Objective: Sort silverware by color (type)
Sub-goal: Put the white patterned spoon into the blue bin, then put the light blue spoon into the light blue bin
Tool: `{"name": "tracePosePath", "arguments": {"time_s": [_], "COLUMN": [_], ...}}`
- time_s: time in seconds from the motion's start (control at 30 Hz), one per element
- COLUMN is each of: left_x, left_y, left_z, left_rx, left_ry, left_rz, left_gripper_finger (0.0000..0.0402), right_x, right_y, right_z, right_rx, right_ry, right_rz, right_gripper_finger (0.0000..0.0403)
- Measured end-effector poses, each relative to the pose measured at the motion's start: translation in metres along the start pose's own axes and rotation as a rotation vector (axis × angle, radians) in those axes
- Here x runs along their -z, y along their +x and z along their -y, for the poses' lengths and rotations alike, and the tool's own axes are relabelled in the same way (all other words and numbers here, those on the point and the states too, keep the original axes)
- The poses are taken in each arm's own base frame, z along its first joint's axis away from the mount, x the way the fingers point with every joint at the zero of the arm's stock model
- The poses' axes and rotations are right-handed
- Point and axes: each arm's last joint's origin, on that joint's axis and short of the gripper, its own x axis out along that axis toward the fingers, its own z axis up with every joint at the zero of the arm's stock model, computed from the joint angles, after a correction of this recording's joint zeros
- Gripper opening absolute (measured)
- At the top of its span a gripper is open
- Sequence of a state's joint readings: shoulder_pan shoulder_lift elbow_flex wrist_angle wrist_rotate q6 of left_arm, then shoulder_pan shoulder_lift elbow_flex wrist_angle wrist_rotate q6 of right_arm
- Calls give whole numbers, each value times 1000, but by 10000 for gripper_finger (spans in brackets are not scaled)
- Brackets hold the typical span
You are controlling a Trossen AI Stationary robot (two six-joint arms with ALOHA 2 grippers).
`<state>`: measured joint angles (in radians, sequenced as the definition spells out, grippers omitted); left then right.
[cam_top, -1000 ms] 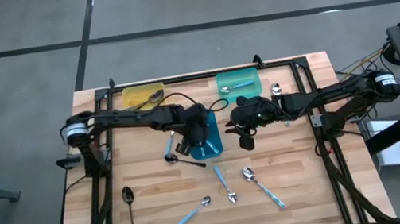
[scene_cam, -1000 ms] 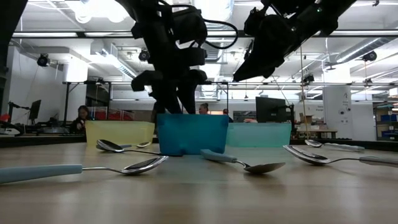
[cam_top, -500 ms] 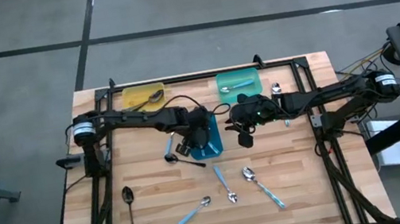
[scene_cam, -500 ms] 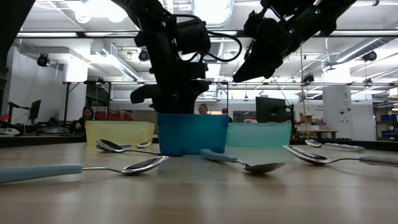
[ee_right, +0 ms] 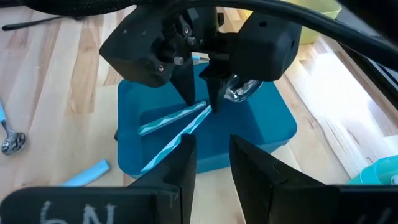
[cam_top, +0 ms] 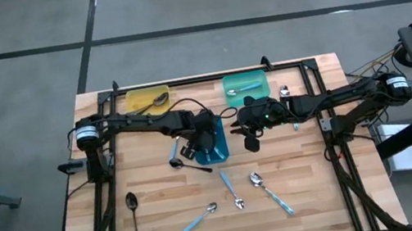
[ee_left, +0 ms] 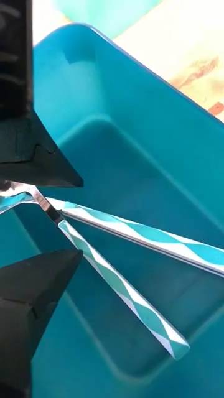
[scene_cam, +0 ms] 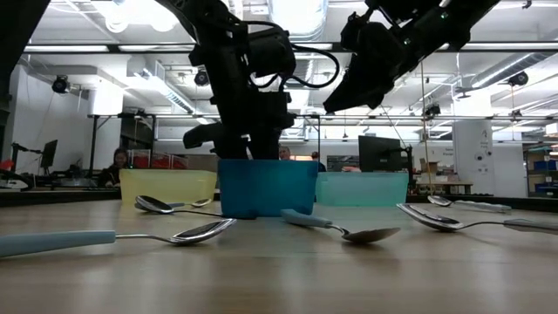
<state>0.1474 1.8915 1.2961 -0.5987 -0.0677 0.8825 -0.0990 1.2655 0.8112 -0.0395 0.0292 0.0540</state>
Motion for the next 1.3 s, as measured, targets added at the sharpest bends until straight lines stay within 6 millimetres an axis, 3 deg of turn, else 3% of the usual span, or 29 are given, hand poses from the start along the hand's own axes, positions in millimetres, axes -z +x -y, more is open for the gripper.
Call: {"name": "tracePosePath", "arguments": {"time_s": [0.6,0.77,1.0,1.3], "left_x": [-2,-2,-3,12], "left_y": [0,-8,-49,-114], "left_z": [-3,-4,-11,-1], "left_rx": [-31,-18,-64,-199], "left_ry": [-68,-110,-245,-560], "left_rz": [26,15,73,288], "left_gripper_finger": [153,153,153,153], "right_x": [0,0,0,1], "right_y": [0,0,0,0], "right_z": [0,0,1,3], "right_rx": [0,0,50,114], "right_ry": [-1,-2,37,92], "right_rz": [0,0,3,-4], "right_gripper_finger": [86,86,86,86]}}
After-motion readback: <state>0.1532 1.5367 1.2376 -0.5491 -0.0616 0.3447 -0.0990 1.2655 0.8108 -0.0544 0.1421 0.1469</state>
